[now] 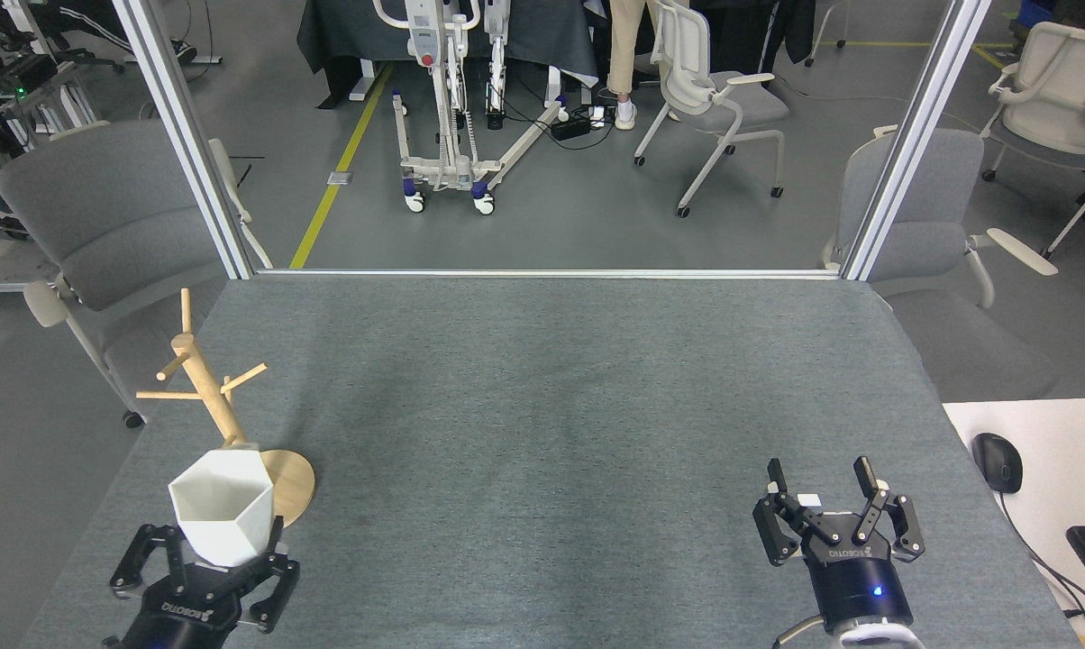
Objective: Hang cup on storage rack
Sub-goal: 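Carry the cup with the left gripper beside the wooden rack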
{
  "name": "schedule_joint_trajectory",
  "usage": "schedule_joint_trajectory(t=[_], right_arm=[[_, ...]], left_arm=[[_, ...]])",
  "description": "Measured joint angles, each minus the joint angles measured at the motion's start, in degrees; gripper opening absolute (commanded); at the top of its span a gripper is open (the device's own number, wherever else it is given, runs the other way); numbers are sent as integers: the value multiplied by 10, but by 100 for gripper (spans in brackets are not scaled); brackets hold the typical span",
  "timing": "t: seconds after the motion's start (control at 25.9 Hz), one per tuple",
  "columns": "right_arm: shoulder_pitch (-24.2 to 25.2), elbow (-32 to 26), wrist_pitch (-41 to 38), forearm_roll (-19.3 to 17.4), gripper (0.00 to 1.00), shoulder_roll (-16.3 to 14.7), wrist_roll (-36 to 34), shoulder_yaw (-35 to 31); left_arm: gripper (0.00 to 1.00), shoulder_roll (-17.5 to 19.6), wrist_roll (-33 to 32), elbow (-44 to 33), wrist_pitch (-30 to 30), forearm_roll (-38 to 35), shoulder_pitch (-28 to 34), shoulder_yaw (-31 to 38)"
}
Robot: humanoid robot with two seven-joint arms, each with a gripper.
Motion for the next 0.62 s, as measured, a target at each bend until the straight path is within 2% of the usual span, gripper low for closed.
schedule_joint_trajectory(t=[0.12, 0.23, 0.46, 0.62], right_arm=[[16, -29, -2, 2, 100, 8, 62, -1], [18, -35, -3, 2, 100, 7, 98, -1], [-4, -31, -2, -2, 100, 6, 115, 1], [-23, -19, -2, -2, 100, 11, 118, 2]], left_arm=[[0, 2, 12, 3, 1, 0, 0, 50], [0, 3, -5, 12, 14, -2, -12, 83], [0, 21, -55, 61, 77, -22, -69, 100], [0, 36, -65, 98, 93, -43, -108, 101]])
